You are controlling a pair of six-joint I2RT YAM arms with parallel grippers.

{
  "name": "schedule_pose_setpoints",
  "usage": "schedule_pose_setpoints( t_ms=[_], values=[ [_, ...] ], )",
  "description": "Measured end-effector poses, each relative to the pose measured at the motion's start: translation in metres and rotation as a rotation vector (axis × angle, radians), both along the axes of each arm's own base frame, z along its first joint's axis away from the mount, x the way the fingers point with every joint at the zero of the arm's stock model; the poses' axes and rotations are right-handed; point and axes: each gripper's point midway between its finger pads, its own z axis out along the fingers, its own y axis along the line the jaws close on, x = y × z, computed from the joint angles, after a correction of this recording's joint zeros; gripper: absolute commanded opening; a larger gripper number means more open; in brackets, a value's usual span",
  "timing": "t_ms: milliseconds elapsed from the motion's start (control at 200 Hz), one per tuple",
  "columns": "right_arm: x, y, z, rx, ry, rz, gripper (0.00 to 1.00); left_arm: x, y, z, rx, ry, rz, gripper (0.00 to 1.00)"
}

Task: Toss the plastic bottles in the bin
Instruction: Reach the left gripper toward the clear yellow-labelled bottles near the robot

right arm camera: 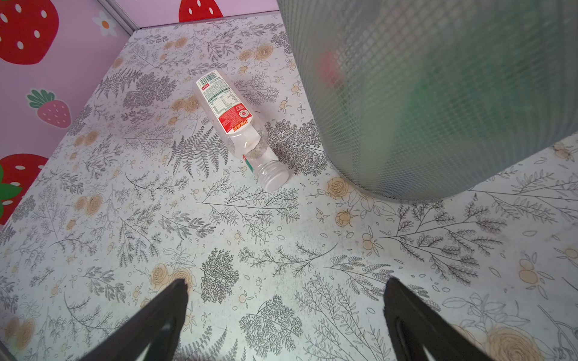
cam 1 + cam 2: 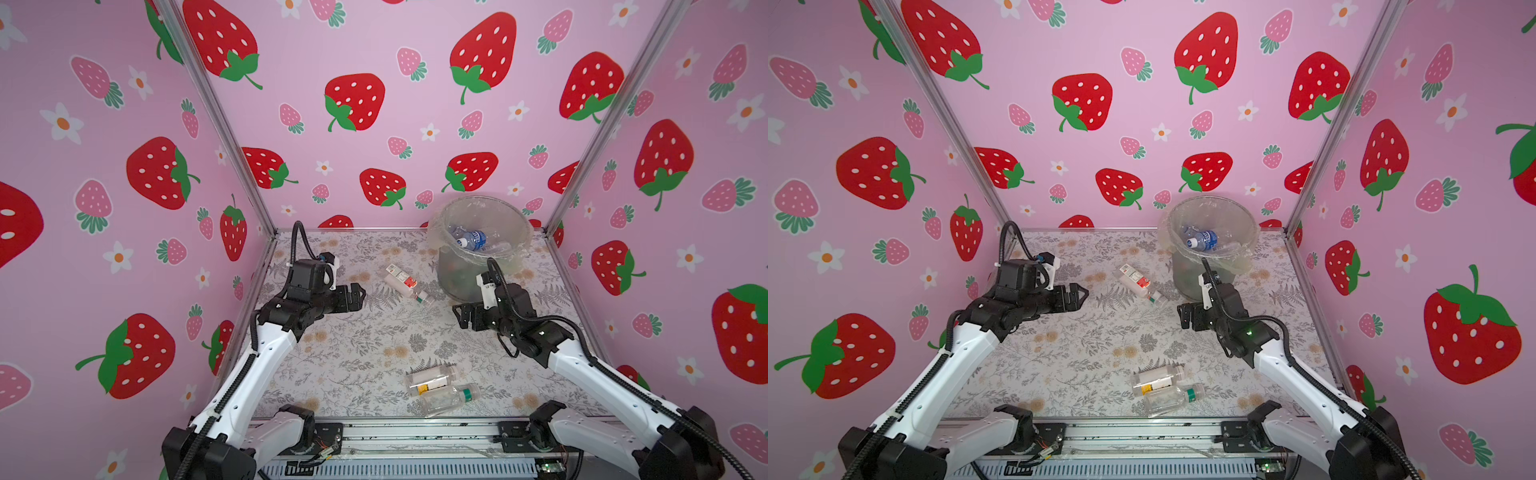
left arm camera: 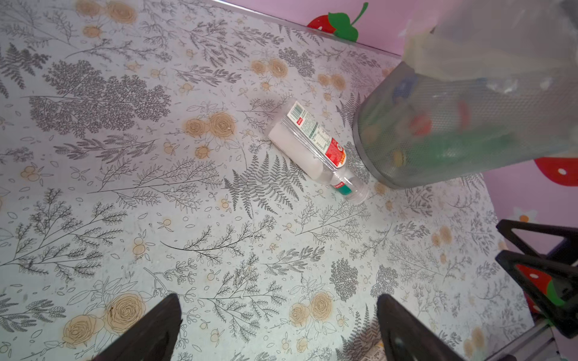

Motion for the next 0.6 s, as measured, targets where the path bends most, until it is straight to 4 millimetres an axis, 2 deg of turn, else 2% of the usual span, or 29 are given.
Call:
schedule_pose_setpoints(
  t_ms=[275,365,490,600],
  values=[
    [-0.005,-0.023,-0.015,0.036,0.037,-0.060,0.99,-0.038,-0.073,0.021,0.072,-0.097,-0.270,0.99],
    [-0.004,-0.030,-0.018,0.046,0.047,-0.079,0.99,-0.052,-0.092,0.020,0.071,-0.096,-0.327,0.99],
    [-0.003,-0.035,-0.010,0.066,0.029,-0.094,0.99,-0.068,-0.121,0.019,0.036,-0.102,-0.394,0.99],
    [-0.004,-0.038,-0.006,0.076,0.019,-0.097,0.99,-0.088,-0.150,0.008,0.063,-0.096,-0.489,0.99]
  ],
)
